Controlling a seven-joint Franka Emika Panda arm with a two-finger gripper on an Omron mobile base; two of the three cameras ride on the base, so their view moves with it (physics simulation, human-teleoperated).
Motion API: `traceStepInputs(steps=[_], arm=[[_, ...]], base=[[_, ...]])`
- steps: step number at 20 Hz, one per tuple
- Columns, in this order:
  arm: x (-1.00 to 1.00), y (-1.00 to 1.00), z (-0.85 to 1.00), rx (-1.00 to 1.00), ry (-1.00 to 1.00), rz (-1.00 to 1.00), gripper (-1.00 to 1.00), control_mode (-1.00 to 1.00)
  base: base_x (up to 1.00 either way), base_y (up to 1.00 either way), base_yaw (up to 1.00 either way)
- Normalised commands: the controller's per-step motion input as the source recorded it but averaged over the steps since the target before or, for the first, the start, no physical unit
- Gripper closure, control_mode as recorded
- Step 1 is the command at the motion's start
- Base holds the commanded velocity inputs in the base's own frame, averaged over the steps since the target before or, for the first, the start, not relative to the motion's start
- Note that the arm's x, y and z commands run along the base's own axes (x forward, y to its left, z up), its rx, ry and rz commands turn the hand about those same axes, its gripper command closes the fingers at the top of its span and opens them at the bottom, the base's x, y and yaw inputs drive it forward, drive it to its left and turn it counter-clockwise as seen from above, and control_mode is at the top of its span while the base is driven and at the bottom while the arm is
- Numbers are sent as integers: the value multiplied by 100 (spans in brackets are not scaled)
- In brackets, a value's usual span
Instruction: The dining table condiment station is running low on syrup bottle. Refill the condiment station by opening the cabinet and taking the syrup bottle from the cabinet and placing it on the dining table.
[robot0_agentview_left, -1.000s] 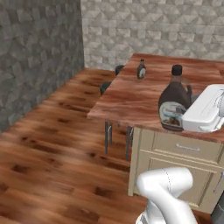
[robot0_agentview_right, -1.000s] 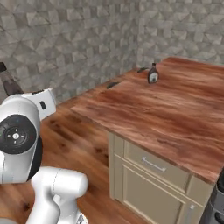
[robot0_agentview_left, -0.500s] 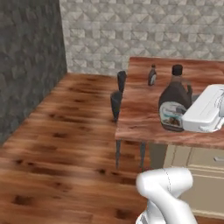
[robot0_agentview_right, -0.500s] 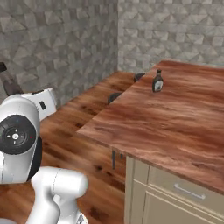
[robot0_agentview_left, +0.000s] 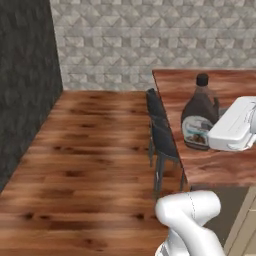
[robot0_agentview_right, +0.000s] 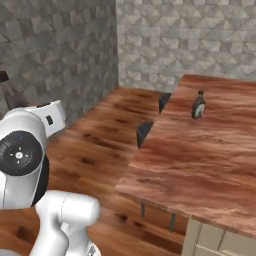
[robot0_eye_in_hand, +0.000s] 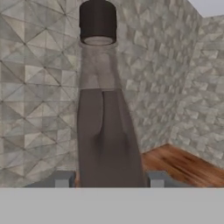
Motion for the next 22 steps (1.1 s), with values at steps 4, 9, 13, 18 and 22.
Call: traceStepInputs(steps=[4, 9, 13, 18, 22], arm=[[0, 0, 0, 0, 0, 0, 100, 100], [0, 0, 0, 0, 0, 0, 100, 100], [0, 0, 0, 0, 0, 0, 100, 100], [0, 0, 0, 0, 0, 0, 100, 100], [0, 0, 0, 0, 0, 0, 100, 100]], base=[[81, 100, -33], [96, 100, -39], [100, 100, -50], [98, 98, -57], [59, 61, -62]])
